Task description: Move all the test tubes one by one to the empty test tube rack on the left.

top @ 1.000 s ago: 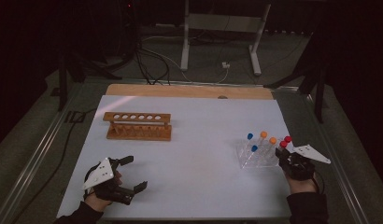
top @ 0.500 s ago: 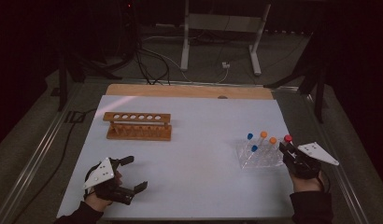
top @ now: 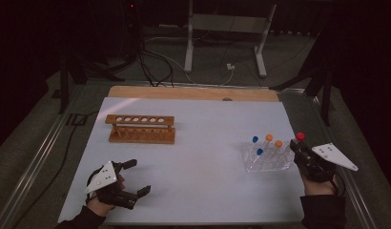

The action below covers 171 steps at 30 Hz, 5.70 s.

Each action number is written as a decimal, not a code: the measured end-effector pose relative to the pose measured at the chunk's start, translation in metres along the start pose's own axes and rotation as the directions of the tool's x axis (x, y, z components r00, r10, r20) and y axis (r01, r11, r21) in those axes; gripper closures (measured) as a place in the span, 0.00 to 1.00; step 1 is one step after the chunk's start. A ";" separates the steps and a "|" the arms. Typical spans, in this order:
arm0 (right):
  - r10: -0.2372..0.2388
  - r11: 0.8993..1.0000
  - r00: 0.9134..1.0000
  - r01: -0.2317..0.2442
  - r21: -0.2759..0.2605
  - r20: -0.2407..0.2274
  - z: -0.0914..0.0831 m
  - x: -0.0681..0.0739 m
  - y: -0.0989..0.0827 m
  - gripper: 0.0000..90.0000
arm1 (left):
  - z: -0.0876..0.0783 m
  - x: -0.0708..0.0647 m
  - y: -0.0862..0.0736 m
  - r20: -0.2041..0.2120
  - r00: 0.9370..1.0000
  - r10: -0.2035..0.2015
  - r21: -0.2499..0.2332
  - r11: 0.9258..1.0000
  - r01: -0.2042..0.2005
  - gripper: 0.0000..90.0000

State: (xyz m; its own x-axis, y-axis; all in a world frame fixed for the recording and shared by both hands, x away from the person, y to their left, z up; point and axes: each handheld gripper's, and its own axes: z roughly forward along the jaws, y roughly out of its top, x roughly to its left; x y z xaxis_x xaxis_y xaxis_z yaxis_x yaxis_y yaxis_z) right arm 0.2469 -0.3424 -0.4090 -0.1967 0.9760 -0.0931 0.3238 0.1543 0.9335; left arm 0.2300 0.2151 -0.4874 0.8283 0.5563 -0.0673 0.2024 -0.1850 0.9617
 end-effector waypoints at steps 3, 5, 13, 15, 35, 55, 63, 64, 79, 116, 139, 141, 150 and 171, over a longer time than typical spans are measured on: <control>-0.008 1.000 1.000 0.008 -0.022 -0.020 -0.004 0.005 0.007 0.83 | 0.000 0.000 0.000 0.000 1.000 -0.003 0.001 1.000 0.003 0.01; -0.020 0.999 0.999 0.019 -0.035 -0.033 -0.006 0.009 0.011 0.83 | 0.000 0.000 0.000 0.001 1.000 0.001 -0.005 1.000 -0.001 0.01; -0.046 0.997 0.994 0.039 -0.072 -0.098 -0.009 0.029 0.024 0.83 | 0.000 -0.001 0.000 0.002 1.000 0.001 -0.005 1.000 -0.001 0.01; -0.051 0.996 0.992 0.043 -0.075 -0.115 -0.007 0.033 0.026 0.83 | 0.000 -0.001 0.000 0.003 1.000 0.001 -0.006 1.000 -0.001 0.01; -0.120 0.992 0.953 0.103 -0.073 -0.280 0.008 0.087 0.023 0.83 | 0.000 -0.001 0.000 0.003 1.000 0.008 0.003 1.000 -0.008 0.01; -0.133 0.991 0.902 0.134 -0.026 -0.410 0.024 0.126 0.007 0.83 | 0.006 -0.001 0.004 0.032 0.999 -0.004 0.050 0.999 0.002 0.01; -0.152 0.987 0.877 0.159 -0.024 -0.456 0.026 0.142 0.005 0.83 | 0.010 0.001 0.013 0.056 0.998 -0.026 0.063 0.998 0.022 0.01; -0.152 0.987 0.875 0.160 -0.023 -0.460 0.026 0.144 0.004 0.83 | 0.011 0.002 0.014 0.059 0.998 -0.025 0.068 0.997 0.021 0.01; -0.164 0.983 0.853 0.181 -0.013 -0.495 0.025 0.152 0.000 0.83 | 0.028 0.002 0.051 0.111 0.991 -0.067 0.089 0.994 0.057 0.01; -0.199 0.971 0.772 0.236 -0.018 -0.604 0.019 0.180 -0.002 0.83 | 0.104 -0.038 0.117 0.318 0.948 0.005 0.091 0.995 -0.036 0.18; -0.196 0.971 0.758 0.239 -0.016 -0.622 0.018 0.182 -0.001 0.83 | 0.132 -0.056 0.120 0.338 0.935 0.103 0.105 0.984 -0.146 0.72; -0.195 0.971 0.759 0.238 -0.014 -0.622 0.019 0.182 -0.002 0.83 | 0.133 -0.057 0.121 0.341 0.934 0.108 0.107 0.983 -0.153 0.74; -0.192 0.972 0.760 0.233 -0.015 -0.621 0.018 0.182 -0.001 0.83 | 0.134 -0.058 0.121 0.330 0.934 0.138 0.111 0.977 -0.184 0.77; -0.153 0.983 0.778 0.185 -0.009 -0.609 0.022 0.178 -0.002 0.66 | 0.128 -0.051 0.129 0.300 0.940 0.160 0.096 0.976 -0.197 0.80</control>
State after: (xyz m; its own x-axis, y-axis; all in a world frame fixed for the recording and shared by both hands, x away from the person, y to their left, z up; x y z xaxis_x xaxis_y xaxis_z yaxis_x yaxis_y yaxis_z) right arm 0.2313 -0.1660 -0.4348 -0.7664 0.6424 -0.0038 0.2731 0.3311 0.9032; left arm 0.2809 0.0597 -0.3936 0.9680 0.2507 0.0111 0.0847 -0.3682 0.9259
